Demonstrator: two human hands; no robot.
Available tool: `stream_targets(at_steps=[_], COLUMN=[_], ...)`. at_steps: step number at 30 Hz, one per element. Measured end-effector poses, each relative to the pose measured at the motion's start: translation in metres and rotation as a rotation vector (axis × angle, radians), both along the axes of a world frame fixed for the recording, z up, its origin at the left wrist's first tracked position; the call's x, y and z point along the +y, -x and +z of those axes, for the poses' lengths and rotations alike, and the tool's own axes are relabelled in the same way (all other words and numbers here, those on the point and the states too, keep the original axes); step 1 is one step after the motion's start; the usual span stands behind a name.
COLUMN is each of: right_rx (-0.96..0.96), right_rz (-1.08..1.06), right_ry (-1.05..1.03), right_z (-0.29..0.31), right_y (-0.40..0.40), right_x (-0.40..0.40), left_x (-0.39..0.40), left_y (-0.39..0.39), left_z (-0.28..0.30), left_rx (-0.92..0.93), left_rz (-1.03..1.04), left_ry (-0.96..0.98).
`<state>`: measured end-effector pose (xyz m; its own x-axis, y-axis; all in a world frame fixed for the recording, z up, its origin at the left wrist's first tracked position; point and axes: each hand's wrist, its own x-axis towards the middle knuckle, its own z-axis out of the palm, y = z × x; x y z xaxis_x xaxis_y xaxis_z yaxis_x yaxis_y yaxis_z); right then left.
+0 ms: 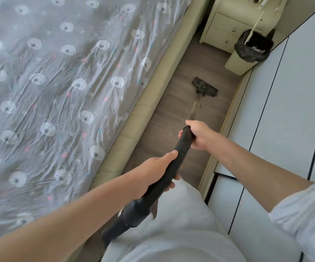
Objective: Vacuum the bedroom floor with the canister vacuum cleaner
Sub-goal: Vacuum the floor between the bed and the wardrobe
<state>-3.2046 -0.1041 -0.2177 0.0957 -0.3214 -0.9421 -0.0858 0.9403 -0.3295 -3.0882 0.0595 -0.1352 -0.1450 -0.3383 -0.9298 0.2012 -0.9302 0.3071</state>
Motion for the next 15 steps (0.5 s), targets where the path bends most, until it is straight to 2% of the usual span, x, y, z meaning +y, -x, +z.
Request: stream_targets(at_steps=[8, 12, 15], right_rx=[0.198, 0.203, 0.145], right_rz=[0.099, 0.098, 0.111], right_ry=[0.101, 0.111, 0.09], right_z=[-0.059, -0.073, -0.065], right_y=[0.012, -0.004, -0.019], right_x=[-0.141, -0.148, -0.114], left_x=[-0.132, -0.133, -0.097], left_y=[0.035, 0.025, 0.004], left_z=[-0.075, -0.082, -0.066], left_rx=[-0.155, -0.165, -0.159], left_rz=[-0.065, -0.054, -0.037], left_ry=[0.156, 0.149, 0.124])
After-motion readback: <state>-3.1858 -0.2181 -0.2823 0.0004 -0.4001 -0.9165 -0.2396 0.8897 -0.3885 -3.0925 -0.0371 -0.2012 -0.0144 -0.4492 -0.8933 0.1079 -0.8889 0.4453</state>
